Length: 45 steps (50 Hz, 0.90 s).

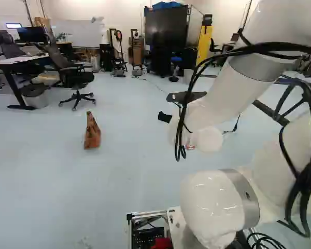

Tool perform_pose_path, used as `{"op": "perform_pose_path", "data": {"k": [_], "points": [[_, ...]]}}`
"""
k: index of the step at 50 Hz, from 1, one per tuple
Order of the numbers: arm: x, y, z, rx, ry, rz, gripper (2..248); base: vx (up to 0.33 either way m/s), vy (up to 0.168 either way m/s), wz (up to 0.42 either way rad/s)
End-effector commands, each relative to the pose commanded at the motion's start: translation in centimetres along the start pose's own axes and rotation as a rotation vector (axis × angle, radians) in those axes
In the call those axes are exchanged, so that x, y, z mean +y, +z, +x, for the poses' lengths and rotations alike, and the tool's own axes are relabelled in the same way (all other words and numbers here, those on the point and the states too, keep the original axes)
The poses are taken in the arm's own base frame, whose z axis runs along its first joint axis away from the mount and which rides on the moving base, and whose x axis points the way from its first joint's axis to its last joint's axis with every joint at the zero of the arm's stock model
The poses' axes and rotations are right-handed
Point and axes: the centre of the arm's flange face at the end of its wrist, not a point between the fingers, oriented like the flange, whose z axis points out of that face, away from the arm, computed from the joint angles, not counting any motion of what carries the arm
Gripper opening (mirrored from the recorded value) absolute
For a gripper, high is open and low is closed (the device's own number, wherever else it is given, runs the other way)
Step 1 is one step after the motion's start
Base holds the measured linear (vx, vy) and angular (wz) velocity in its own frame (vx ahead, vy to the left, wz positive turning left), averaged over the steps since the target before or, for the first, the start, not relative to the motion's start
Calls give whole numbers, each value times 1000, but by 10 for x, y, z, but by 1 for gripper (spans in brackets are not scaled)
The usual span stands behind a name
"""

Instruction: Pick up the grocery bag from the ground

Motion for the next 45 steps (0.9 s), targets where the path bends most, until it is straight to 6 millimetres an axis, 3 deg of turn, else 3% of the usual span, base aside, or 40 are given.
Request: {"op": "perform_pose_path", "data": {"k": [45], "points": [[0, 0, 0, 0, 0, 0, 247, 0, 0, 0]]}}
